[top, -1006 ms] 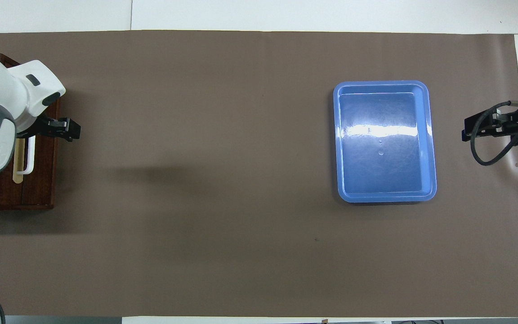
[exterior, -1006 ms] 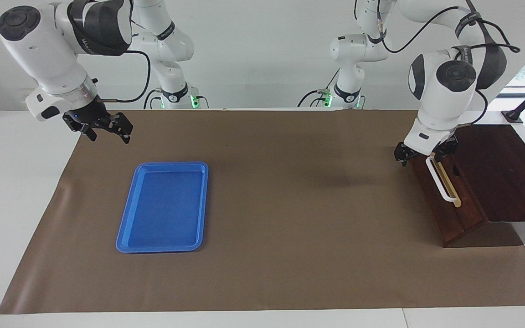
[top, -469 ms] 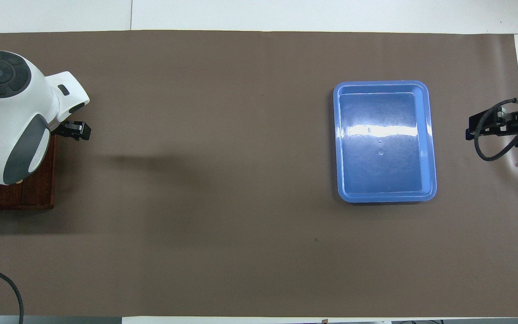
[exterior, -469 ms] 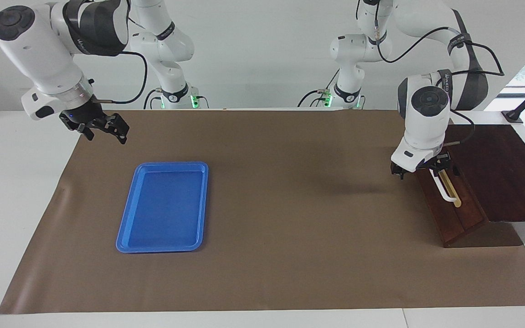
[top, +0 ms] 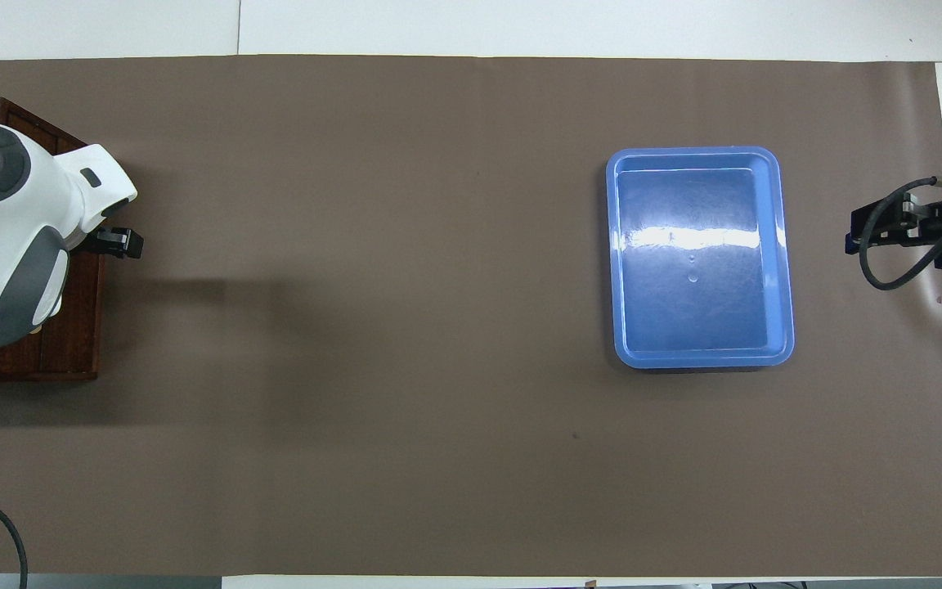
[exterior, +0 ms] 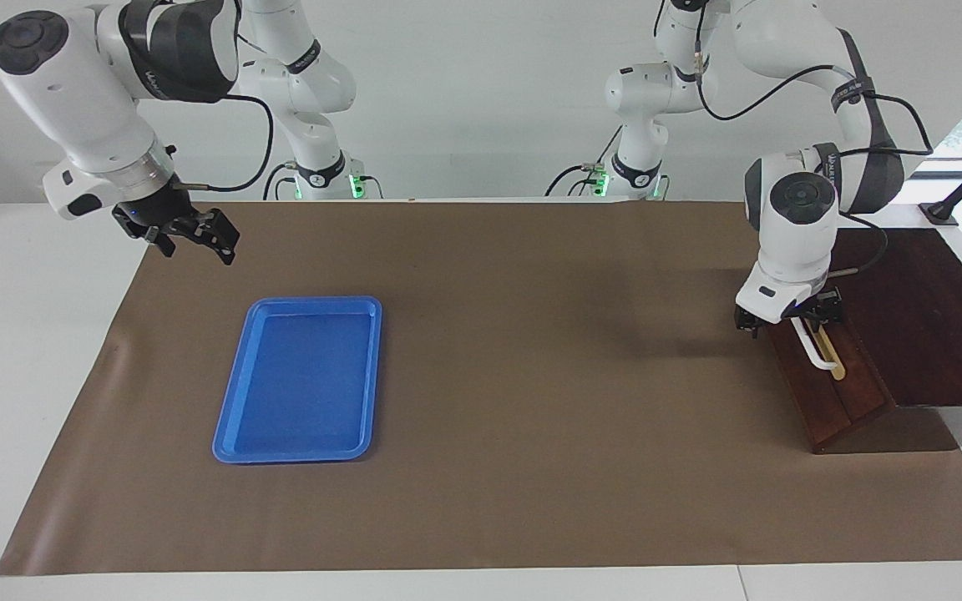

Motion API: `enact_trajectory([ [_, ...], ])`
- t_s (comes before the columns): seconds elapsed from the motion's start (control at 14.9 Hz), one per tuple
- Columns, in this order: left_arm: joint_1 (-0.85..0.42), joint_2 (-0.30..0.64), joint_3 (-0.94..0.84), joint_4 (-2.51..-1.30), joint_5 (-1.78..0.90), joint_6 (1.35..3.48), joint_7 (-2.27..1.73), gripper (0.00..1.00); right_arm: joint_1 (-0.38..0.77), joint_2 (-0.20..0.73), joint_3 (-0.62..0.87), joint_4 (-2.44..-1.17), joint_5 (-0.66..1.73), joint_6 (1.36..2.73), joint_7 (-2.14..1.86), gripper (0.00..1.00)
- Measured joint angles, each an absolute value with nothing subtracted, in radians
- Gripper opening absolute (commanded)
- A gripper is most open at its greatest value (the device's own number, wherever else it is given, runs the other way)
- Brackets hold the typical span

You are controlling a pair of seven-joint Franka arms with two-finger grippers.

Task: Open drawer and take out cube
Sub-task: 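Pull the drawer open toward the robot with the left gripper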

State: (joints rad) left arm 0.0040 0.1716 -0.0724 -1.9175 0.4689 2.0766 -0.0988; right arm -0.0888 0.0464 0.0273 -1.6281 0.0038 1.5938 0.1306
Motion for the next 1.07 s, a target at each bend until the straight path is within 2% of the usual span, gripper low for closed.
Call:
enact_trajectory([
  [1.07, 0.003, 0.196, -0.079, -1.938, 0.474, 2.151, -0.115, 1.0, -0.09, 0.044, 0.025, -1.646, 0.004, 1.594, 0.132, 1.0],
])
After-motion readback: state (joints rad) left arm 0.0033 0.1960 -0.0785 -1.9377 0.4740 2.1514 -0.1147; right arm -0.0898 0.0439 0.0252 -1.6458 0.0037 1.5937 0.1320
